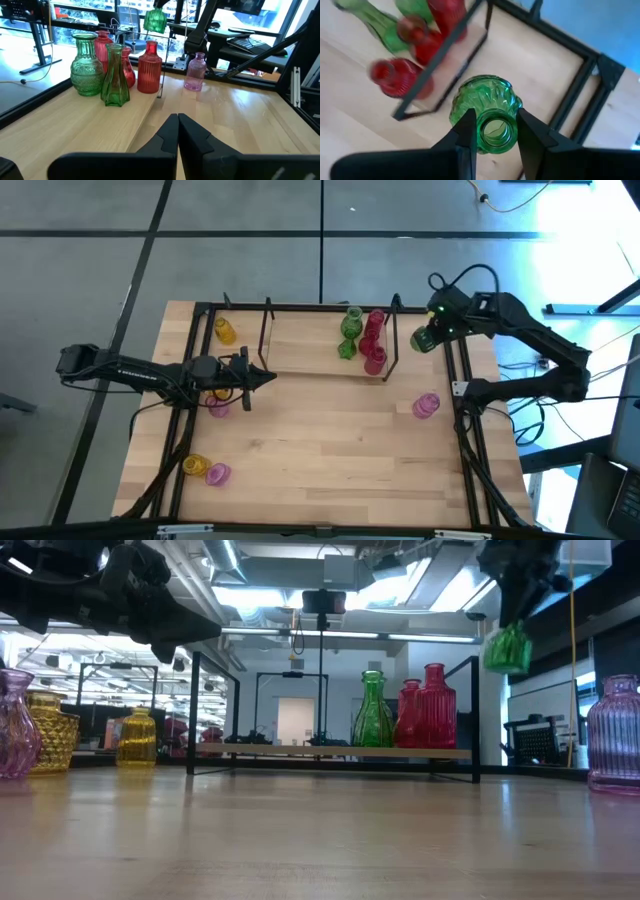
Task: Sort vases onto shelf
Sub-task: Put the green vase on the shelf aligned with the other green vases
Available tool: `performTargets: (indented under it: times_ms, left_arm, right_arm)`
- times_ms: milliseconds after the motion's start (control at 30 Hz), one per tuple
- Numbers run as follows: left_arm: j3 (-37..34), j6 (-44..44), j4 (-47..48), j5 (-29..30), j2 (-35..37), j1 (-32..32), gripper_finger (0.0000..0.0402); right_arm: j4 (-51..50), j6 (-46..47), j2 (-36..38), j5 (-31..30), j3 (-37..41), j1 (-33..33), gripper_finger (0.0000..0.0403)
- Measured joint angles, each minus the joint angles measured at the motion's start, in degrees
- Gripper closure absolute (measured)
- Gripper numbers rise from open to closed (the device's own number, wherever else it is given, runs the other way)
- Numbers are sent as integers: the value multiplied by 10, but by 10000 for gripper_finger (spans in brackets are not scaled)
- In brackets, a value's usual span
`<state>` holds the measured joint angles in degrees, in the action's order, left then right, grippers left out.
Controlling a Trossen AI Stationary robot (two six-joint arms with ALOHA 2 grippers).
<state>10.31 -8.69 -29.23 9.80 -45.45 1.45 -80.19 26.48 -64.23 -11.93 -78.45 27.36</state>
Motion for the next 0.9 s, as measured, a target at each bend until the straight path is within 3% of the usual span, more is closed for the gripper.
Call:
performTargets:
  times_ms: [433, 900]
  left_arm:
    - [0, 0, 0, 0, 0, 0, 400]
    - [0, 3, 0, 0, 0, 0, 400]
  right_arm:
    - [76, -2, -27, -5, -41, -97, 320]
    - [199, -76, -117, -16, -41, -189, 320]
